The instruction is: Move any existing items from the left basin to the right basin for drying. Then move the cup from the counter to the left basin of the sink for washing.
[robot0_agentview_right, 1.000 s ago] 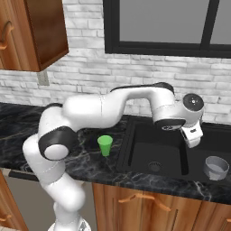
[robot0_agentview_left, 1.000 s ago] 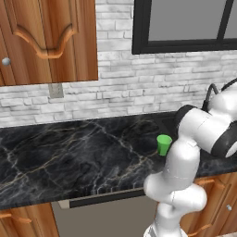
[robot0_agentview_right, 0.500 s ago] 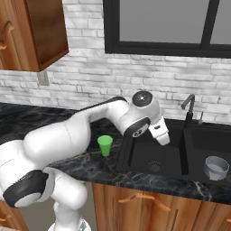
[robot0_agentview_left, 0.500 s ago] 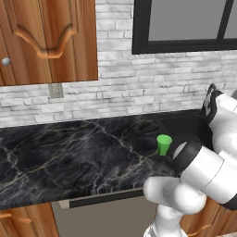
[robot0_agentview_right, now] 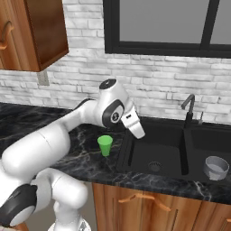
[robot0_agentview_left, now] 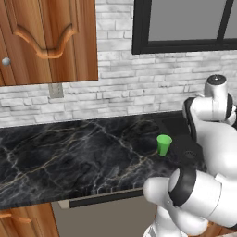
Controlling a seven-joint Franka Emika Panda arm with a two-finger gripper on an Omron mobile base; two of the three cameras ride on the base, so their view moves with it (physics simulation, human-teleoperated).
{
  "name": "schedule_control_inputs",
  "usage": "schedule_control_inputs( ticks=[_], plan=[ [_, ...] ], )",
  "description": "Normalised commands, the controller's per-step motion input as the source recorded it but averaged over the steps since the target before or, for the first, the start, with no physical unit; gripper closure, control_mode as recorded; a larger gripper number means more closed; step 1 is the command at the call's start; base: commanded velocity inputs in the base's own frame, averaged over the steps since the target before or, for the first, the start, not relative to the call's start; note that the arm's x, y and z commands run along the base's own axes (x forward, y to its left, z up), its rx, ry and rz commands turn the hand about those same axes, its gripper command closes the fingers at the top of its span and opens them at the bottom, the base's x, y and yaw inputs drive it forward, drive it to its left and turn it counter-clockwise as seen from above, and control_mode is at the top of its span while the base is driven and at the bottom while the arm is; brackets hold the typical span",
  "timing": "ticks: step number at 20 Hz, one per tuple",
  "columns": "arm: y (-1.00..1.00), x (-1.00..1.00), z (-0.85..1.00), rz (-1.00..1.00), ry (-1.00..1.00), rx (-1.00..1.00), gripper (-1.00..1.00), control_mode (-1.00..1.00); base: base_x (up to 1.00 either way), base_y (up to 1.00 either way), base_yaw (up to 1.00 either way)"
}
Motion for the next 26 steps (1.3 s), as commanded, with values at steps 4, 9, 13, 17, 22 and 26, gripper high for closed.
schedule_control_inputs(
  ticks=[4, 9, 13, 17, 22, 26],
  plan=[
    [0.47, -0.11, 0.22, 0.0, 0.26, 0.0, -1.0, -1.0, 0.0, 0.0, 0.0],
    [0.33, -0.13, -0.11, 0.01, 0.17, 0.01, -1.0, -1.0, 0.0, 0.0, 0.0],
    [0.23, -0.28, -0.12, 0.0, 0.05, 0.04, -1.0, -1.0, 0.0, 0.0, 0.0],
    [0.27, -0.28, -0.22, 0.04, 0.02, 0.05, -1.0, -1.0, 0.0, 0.0, 0.0],
    [0.25, -0.26, -0.16, 0.09, 0.0, 0.04, -1.0, -1.0, 0.0, 0.0, 0.0],
    [0.21, -0.16, -0.06, 0.07, 0.0, 0.06, -1.0, -1.0, 0.0, 0.0, 0.0]
  ],
)
